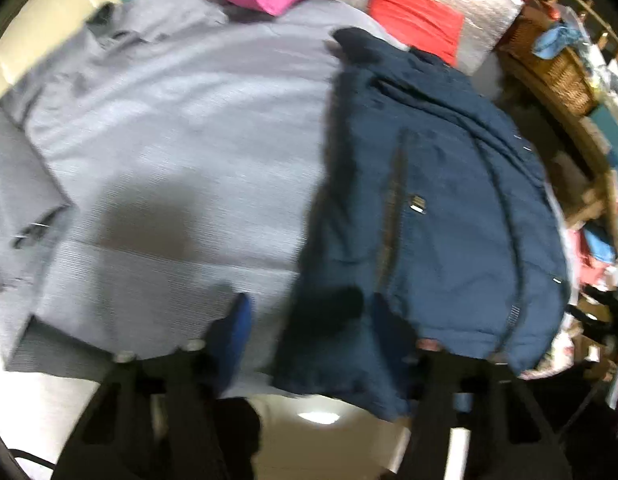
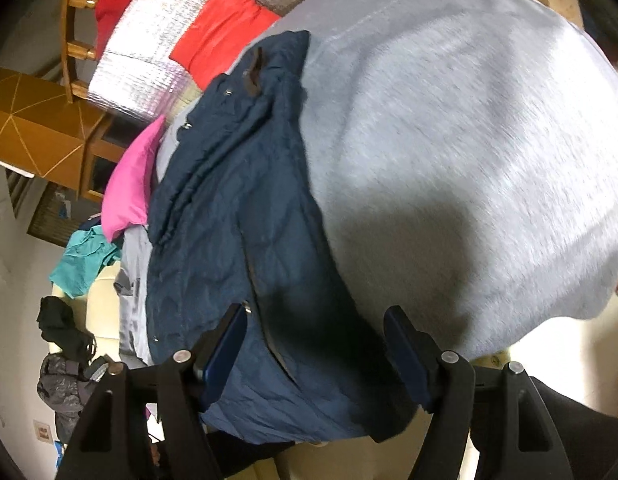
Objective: Fold large clothes
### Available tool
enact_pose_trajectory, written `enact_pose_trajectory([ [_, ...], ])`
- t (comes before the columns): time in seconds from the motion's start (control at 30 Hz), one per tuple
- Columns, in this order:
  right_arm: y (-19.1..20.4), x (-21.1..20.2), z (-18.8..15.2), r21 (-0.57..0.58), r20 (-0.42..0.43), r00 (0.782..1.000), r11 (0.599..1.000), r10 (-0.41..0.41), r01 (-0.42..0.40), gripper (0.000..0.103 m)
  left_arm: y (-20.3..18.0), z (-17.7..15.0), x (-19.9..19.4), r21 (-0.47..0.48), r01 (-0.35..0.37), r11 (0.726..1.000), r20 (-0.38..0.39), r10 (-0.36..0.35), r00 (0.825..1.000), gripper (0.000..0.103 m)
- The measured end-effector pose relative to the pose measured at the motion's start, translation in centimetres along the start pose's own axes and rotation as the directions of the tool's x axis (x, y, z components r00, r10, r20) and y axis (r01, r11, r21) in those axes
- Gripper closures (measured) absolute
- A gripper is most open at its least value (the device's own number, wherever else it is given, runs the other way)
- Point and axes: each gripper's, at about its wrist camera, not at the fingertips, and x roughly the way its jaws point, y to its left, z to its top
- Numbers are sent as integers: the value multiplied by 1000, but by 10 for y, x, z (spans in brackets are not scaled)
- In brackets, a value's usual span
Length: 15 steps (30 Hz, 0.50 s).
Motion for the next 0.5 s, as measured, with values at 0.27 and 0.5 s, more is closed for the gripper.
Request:
enact_pose_trajectory([
  [0.27,-25,1,-18,9,-42,998,999,-44,45,27,-3,4,24,-30,24,999,-88,-27,996,28],
  [0.5,-30,27,-29,-25,-116,992,999,-51,48,25,-30,2,39,84,30,996,-125,-19,992,25],
])
